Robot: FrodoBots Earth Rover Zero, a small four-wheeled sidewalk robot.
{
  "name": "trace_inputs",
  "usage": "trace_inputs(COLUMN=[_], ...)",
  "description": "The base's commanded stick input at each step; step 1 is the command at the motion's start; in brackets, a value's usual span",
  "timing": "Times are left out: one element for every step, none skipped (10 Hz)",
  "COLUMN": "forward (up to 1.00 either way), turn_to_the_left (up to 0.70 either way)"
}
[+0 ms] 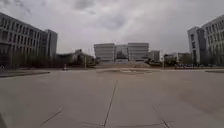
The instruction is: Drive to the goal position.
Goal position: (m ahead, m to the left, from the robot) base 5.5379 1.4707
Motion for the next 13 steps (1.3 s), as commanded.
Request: trace_inputs(forward=[0.70, 0.70, 0.70, 0.70, 0.70, 0.70, 0.70, 0.70, 0.70, 0.70, 0.70, 0.70, 0.70], turn_to_the_left=[-0.01, -0.01, -0.01, -0.01, -0.01, -0.01, -0.01, -0.01, -0.01, -0.01, -0.01, -0.01, -0.01])
